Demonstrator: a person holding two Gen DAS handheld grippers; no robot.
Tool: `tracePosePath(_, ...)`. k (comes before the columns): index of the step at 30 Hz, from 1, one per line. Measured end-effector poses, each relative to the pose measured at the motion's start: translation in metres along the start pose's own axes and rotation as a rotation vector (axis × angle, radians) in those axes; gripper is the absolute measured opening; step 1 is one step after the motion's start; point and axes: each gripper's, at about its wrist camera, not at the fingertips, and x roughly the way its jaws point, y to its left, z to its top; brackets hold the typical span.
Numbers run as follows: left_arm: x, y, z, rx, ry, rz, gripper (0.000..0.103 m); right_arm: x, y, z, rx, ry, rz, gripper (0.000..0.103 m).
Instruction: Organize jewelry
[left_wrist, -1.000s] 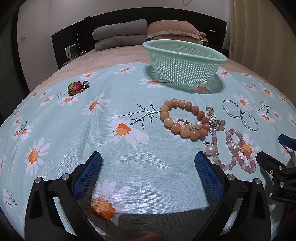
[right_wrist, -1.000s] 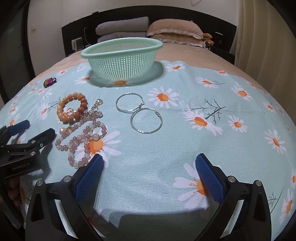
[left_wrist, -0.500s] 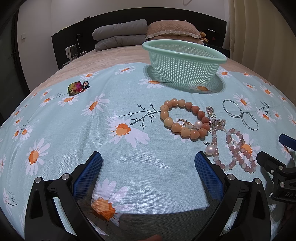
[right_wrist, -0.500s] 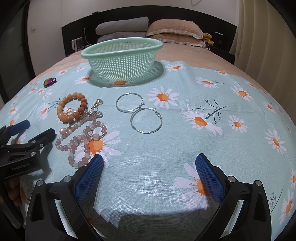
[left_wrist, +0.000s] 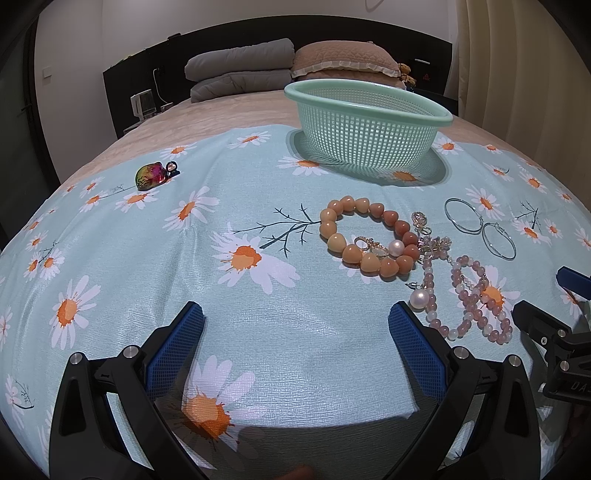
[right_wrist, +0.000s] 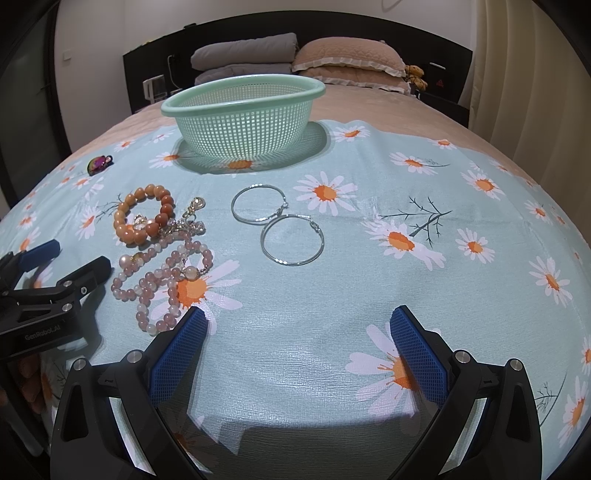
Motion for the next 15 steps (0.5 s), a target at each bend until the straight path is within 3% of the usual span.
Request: tracePosePath(15,-0.0009,-0.0005,-0.0008,0.0,-0.002,0.0,0.099,0.0004,-0.0005,-0.0001,0.002,0.001,0.002,0.097)
